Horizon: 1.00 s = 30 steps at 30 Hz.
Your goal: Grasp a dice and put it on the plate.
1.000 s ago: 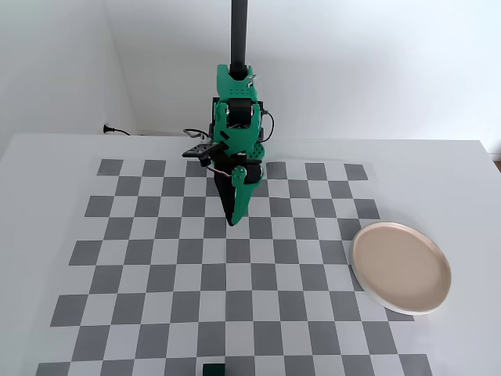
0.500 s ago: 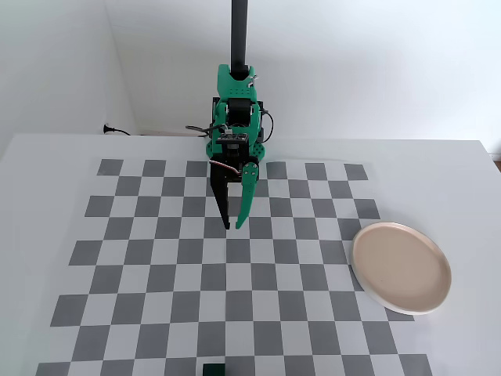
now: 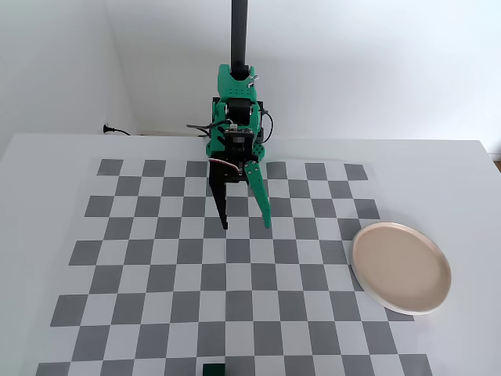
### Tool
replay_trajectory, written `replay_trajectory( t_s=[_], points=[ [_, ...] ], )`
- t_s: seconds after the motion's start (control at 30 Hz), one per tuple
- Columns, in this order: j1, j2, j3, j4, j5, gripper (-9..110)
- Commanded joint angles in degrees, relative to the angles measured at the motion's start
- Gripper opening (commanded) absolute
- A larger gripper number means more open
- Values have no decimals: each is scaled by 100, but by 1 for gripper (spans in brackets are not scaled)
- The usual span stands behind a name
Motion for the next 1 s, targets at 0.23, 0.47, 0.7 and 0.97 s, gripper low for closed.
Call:
replay_trajectory(
  t_s=[0.23,0.47,0.7,0.97],
  points=[
    [105,-3190,-1898,-1310,439,28],
    [158,-4825,-3059,-1811,413,29],
    [185,-6302,-4395,-1907,176,29],
    [229,-7365,-5546,-1951,-237,29]
  ],
)
